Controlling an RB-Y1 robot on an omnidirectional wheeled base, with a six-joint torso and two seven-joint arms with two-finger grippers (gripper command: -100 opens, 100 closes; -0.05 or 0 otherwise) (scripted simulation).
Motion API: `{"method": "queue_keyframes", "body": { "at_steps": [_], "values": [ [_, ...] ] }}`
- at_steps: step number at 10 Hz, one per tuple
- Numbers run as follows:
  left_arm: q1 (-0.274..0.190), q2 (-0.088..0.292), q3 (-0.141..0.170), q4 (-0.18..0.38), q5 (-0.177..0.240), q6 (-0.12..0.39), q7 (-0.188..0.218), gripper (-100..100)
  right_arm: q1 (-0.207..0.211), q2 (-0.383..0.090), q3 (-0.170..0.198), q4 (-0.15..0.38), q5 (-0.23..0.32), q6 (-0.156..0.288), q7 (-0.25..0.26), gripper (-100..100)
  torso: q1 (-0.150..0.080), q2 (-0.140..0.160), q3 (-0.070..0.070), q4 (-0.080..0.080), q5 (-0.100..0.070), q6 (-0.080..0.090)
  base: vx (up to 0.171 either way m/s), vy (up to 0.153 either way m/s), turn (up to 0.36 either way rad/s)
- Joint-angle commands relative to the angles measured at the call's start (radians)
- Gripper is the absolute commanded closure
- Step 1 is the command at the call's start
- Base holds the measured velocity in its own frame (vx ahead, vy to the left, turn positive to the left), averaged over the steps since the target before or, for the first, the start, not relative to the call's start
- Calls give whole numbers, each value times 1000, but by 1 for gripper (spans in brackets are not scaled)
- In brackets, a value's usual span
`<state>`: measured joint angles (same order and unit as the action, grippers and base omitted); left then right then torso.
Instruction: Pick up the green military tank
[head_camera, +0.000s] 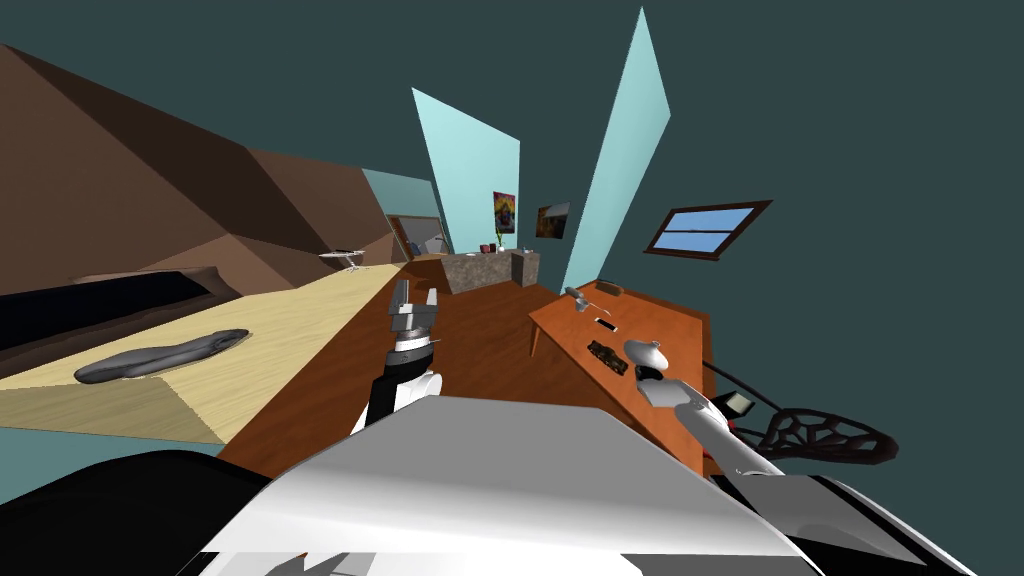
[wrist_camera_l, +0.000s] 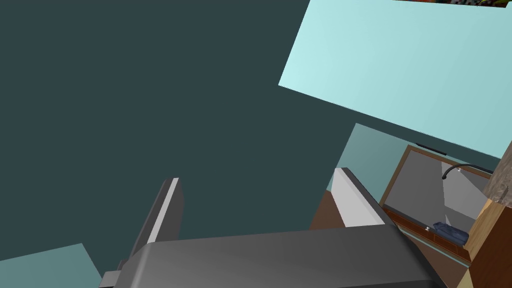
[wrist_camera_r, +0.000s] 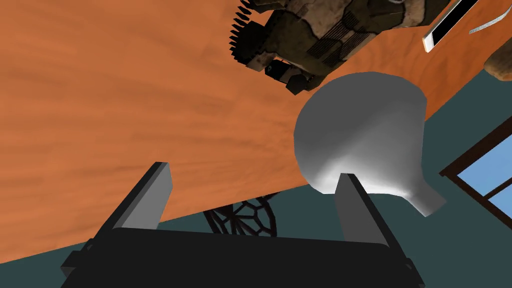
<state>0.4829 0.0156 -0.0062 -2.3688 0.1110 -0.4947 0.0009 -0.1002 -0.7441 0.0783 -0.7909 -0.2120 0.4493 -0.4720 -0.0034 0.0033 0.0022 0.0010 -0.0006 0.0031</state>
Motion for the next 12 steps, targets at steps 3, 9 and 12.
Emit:
{"method": "queue_keyframes", "body": {
  "at_steps": [3,9,12],
  "values": [
    [0,0,0,0,0,0,0,0,-16,23,-20,-8,-103,70,-62,-100,2,-1,-1,0,0,0,-35,-63,13],
    [0,0,0,0,0,0,0,0,-44,59,-42,0,-282,144,-129,-100,-1,-1,0,0,0,0,-36,-88,21],
    [0,0,0,0,0,0,0,0,-56,76,-53,4,-348,176,-158,-100,0,-2,-1,0,0,0,-14,-72,18]
  ]
}}
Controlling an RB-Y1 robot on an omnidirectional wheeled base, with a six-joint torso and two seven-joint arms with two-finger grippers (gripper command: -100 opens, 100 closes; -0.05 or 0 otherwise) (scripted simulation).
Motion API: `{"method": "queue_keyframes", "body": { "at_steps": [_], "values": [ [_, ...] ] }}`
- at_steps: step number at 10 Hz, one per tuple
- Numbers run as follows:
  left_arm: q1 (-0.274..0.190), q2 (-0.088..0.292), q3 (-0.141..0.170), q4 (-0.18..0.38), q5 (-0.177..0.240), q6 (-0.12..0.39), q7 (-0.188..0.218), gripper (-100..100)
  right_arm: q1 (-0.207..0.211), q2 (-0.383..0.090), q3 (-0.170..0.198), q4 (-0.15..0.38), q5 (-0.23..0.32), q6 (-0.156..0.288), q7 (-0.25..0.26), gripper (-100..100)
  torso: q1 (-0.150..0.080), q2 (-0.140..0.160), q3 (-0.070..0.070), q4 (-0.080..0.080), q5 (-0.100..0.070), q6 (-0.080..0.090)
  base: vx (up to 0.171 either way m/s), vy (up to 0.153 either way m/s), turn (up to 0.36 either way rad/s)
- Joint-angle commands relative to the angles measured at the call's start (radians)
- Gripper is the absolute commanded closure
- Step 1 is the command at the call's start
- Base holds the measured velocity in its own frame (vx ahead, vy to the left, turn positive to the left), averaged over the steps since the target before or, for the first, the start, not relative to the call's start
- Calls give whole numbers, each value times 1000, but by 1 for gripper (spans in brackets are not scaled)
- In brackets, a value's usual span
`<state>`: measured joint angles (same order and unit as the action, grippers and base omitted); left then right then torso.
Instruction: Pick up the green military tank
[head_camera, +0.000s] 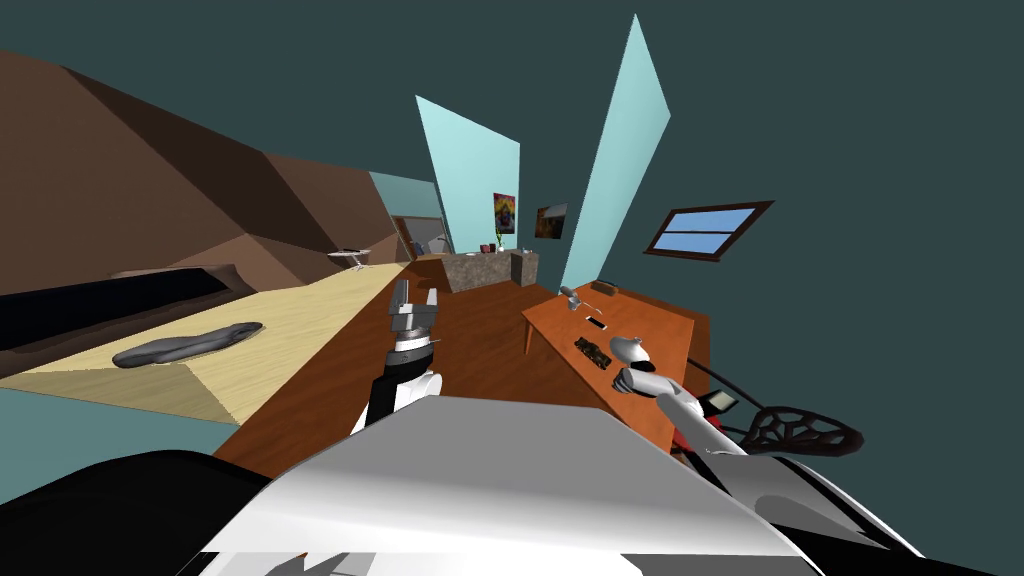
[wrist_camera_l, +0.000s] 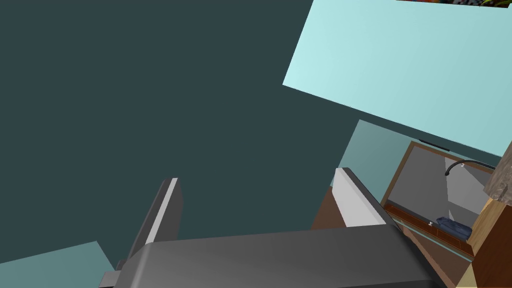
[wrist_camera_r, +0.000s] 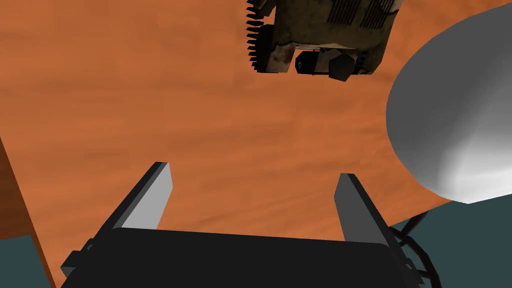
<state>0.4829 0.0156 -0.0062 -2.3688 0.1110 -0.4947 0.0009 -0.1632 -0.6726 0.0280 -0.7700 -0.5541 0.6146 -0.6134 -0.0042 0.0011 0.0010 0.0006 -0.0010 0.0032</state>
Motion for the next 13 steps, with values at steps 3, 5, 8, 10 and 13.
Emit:
{"method": "queue_keyframes", "body": {
  "at_steps": [3,5,8,10,13],
  "values": [
    [0,0,0,0,0,0,0,0,-16,39,-22,-7,-109,68,-68,-100,-1,1,1,0,0,0,-26,-109,32],
    [0,0,0,0,0,0,0,0,-27,55,-31,-2,-152,92,-89,-100,-1,-1,0,0,0,0,-8,-108,35],
    [0,0,0,0,0,0,0,0,-37,69,-40,2,-215,113,-107,-100,0,-1,0,0,0,0,-11,-89,30],
    [0,0,0,0,0,0,0,0,-55,93,-55,8,-286,145,-134,-100,0,-1,0,0,0,0,-8,-110,50],
    [0,0,0,0,0,0,0,0,-72,112,-70,14,-345,171,-155,-100,-1,-2,-1,0,0,0,7,-107,54]
  ]
}}
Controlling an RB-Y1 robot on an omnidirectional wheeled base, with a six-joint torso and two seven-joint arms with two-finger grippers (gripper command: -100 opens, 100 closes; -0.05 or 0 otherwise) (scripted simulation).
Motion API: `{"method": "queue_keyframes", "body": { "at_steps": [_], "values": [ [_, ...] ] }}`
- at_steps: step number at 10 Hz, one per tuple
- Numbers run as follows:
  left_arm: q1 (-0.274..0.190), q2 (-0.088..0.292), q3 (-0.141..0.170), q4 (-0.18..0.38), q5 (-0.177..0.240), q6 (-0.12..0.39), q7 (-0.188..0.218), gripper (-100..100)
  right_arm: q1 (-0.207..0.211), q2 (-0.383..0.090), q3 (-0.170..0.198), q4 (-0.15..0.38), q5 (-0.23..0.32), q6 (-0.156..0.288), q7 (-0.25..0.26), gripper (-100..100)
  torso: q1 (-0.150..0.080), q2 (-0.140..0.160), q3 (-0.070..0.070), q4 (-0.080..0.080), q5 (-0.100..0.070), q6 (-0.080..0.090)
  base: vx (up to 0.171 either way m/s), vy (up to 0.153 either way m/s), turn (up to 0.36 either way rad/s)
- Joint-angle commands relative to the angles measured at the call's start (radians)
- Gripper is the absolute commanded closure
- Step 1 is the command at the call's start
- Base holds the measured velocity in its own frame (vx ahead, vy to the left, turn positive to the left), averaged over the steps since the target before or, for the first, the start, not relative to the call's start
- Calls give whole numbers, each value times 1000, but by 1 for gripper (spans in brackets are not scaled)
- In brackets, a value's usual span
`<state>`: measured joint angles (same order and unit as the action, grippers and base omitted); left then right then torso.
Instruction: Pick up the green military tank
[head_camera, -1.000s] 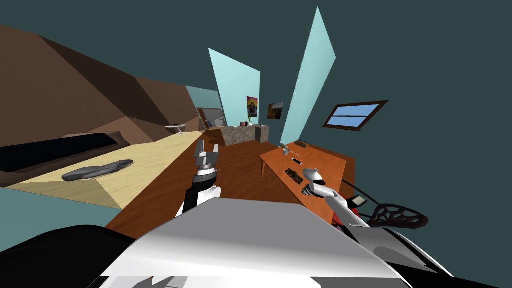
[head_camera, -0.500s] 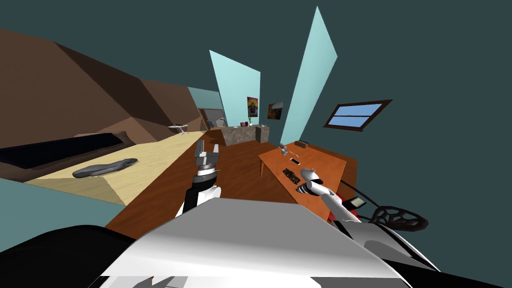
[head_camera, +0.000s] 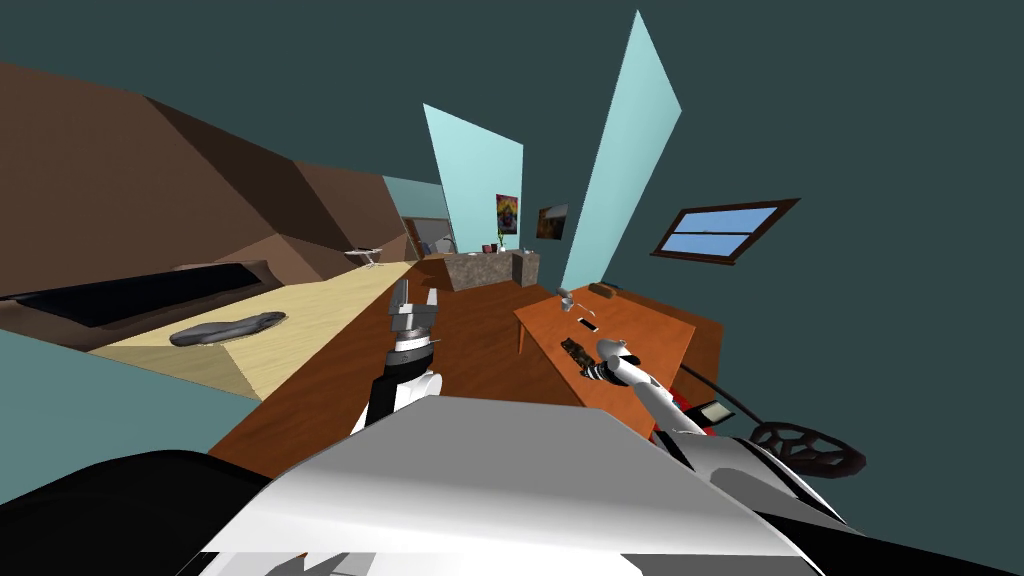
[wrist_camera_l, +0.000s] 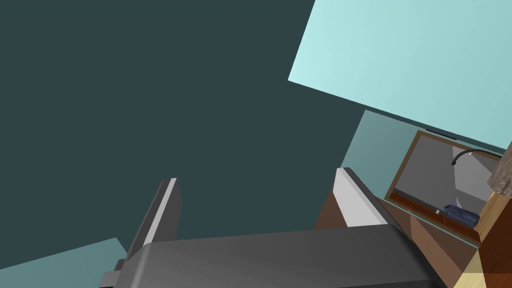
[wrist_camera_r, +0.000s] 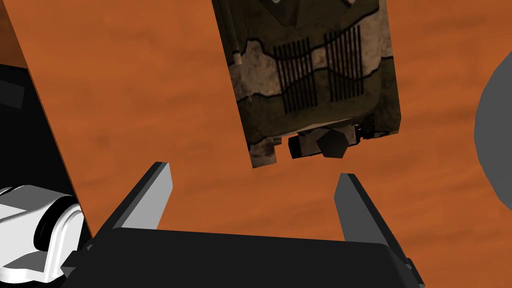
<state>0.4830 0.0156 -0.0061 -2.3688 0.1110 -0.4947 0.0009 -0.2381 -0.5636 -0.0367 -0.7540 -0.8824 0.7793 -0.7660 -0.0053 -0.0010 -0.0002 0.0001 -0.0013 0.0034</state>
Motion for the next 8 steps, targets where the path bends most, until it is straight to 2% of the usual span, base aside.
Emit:
{"method": "queue_keyframes", "body": {
  "at_steps": [1,2,3,4,5,7,8],
  "values": [
    [0,0,0,0,0,0,0,0,0,0,0,0,0,0,0,-100,0,0,0,0,0,0,4,-46,15],
    [0,0,0,0,0,0,0,0,1,0,0,-4,-1,4,-6,0,3,0,0,0,1,0,1,-9,-1],
    [0,0,0,0,0,0,0,0,44,35,-34,-53,27,23,16,-100,6,1,0,0,1,0,67,-23,-82],
    [0,0,0,0,0,0,0,0,44,35,-34,-62,27,23,16,-100,6,-2,-1,0,1,0,85,-6,-56],
    [0,0,0,0,0,0,0,0,85,70,-67,-97,55,42,37,-100,7,-4,-2,-1,1,0,110,-9,-84],
    [0,0,0,0,0,0,0,0,88,70,-67,-121,55,42,37,-100,6,-5,-3,-1,1,0,62,-13,-20],
    [0,0,0,0,0,0,0,0,131,106,-100,-155,82,61,59,-100,6,-3,-2,-1,1,0,70,-20,-86]
  ]
}}
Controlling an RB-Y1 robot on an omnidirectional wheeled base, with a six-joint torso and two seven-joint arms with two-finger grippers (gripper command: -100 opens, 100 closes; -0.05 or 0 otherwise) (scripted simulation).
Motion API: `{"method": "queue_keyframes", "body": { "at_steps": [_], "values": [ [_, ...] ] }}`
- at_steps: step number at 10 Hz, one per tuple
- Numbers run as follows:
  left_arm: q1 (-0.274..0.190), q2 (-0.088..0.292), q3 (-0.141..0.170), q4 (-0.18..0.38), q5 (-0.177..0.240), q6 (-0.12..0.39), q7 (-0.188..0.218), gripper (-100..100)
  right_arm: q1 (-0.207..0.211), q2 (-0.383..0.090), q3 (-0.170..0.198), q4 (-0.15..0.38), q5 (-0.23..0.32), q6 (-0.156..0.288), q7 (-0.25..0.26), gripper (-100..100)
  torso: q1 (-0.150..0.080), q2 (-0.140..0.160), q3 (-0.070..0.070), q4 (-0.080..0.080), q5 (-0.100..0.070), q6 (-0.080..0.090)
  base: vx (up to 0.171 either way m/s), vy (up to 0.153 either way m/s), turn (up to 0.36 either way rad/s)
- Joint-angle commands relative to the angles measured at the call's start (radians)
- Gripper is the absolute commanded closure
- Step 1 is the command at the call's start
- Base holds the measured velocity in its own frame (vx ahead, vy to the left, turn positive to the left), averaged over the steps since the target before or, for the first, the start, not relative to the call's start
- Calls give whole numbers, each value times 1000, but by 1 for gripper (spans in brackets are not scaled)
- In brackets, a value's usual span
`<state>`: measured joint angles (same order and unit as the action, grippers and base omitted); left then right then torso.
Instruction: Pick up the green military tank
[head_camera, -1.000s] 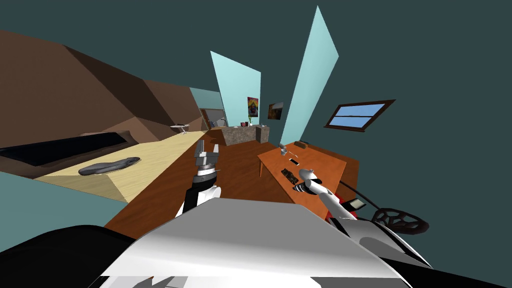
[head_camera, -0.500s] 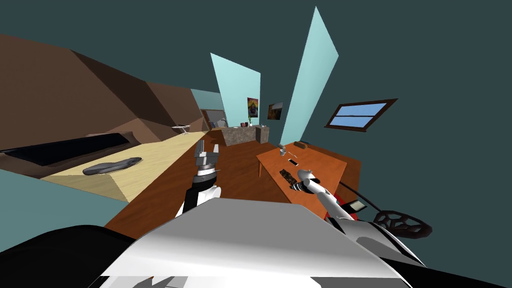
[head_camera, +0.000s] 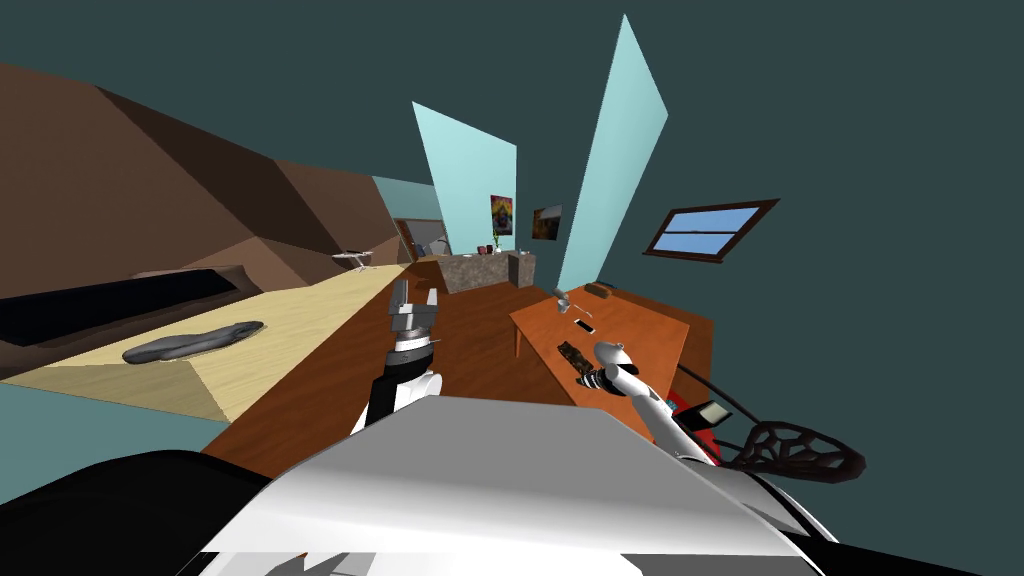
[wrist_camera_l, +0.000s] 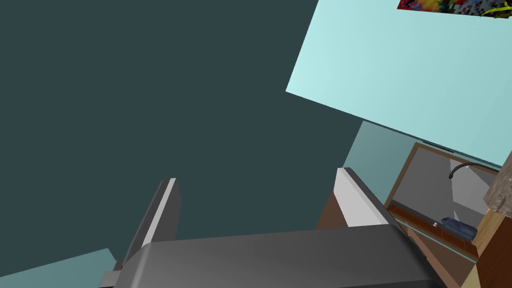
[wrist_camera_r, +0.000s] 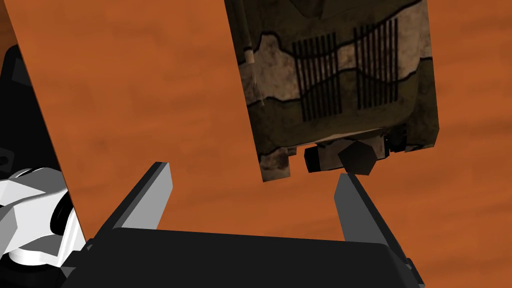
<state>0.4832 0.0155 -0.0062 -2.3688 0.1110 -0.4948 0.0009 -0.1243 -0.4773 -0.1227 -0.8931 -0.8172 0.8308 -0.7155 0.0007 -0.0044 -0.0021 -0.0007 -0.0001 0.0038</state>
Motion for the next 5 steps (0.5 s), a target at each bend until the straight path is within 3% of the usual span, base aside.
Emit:
{"method": "queue_keyframes", "body": {
  "at_steps": [1,2,4,5],
  "values": [
    [0,0,0,0,0,0,0,0,17,19,-14,-41,17,9,8,-100,0,0,0,0,0,0,73,-13,-60],
    [0,0,0,0,0,0,0,0,59,54,-47,-65,45,28,29,-100,0,0,0,0,0,-1,102,-20,-82],
    [0,0,0,0,0,0,0,0,61,54,-47,-100,45,28,29,-100,0,-2,-1,0,0,-1,57,-6,-19],
    [0,0,0,0,0,0,0,0,103,89,-80,-130,73,47,51,-100,1,1,0,1,0,-1,59,0,-69]
  ]
}}
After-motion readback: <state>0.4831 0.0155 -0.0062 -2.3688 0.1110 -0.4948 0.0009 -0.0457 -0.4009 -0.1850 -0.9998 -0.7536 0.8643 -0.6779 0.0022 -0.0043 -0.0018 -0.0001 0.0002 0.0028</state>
